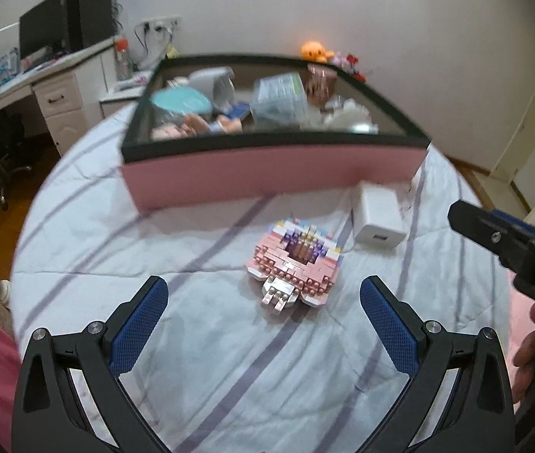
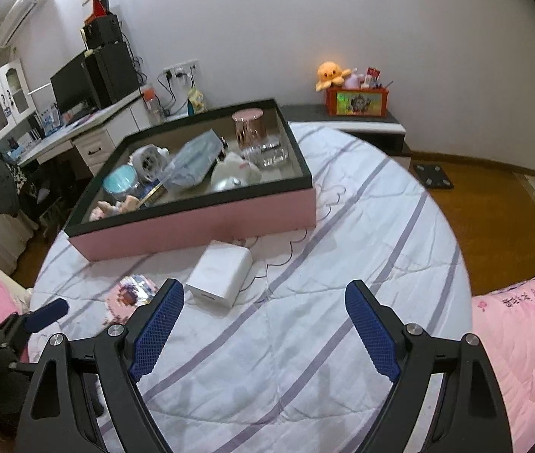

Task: Organize rigid objects
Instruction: 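Grasp the pink block figure with the left tool while the right tool grasps the white charger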

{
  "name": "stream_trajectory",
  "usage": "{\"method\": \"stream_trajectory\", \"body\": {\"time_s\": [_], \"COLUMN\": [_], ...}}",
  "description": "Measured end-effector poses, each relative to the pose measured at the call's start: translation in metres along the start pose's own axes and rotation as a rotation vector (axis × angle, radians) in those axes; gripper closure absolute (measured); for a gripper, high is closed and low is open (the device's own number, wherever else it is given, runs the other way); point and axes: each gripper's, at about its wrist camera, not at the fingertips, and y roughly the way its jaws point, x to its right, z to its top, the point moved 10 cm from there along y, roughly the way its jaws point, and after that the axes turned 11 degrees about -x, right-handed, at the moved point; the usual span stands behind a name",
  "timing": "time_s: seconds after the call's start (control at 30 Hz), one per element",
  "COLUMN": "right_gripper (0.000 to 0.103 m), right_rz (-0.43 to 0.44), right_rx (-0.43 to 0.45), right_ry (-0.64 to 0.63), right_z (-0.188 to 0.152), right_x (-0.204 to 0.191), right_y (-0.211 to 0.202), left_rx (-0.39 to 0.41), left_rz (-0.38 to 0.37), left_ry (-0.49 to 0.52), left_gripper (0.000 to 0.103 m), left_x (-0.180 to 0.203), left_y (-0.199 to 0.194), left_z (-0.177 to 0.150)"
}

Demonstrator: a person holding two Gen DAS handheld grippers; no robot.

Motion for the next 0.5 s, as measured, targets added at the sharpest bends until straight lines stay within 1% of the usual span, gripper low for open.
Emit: {"method": "stream_trajectory", "body": {"time_s": [0.07, 0.2, 0.27, 0.3, 0.33, 0.37, 0.4, 0.43, 0.5], "right_gripper": [0.014, 0.014, 0.014, 0.014, 0.014, 0.014, 0.014, 0.014, 0.014], "right_rz": [-0.001, -0.004, -0.001, 0.002, 0.005, 0.007, 0.011, 0.013, 0.019], "right_rx": [-0.013, -0.035, -0.047, -0.051, -0.056, -0.061, -0.067, -0.072, -0.082], "right_ry": [0.005, 0.012, 0.011, 0.01, 0.007, 0.003, -0.002, -0.006, -0.018], "right_z": [0.0, 0.002, 0.004, 0.005, 0.005, 0.006, 0.006, 0.007, 0.008], "right_x": [0.003, 0.007, 0.006, 0.005, 0.004, 0.002, -0.001, -0.004, -0.009], "right_y": [0.006, 0.017, 0.024, 0.026, 0.029, 0.031, 0.034, 0.036, 0.042], "left_rx": [-0.026, -0.03, -0.023, -0.024, -0.02, -0.013, -0.01, -0.008, -0.01], "left_rz": [0.004, 0.004, -0.022, -0.021, -0.025, -0.037, -0.04, -0.035, -0.072], "left_ry": [0.017, 0.034, 0.043, 0.045, 0.05, 0.056, 0.059, 0.059, 0.041], "left_gripper": [0.0, 0.002, 0.008, 0.012, 0.021, 0.028, 0.044, 0.048, 0.048], "left_x": [0.003, 0.005, 0.007, 0.006, 0.006, 0.007, 0.006, 0.005, 0.0], "left_y": [0.015, 0.025, 0.026, 0.027, 0.026, 0.025, 0.024, 0.024, 0.023], "left_z": [0.002, 0.008, 0.012, 0.013, 0.015, 0.016, 0.016, 0.017, 0.018]}}
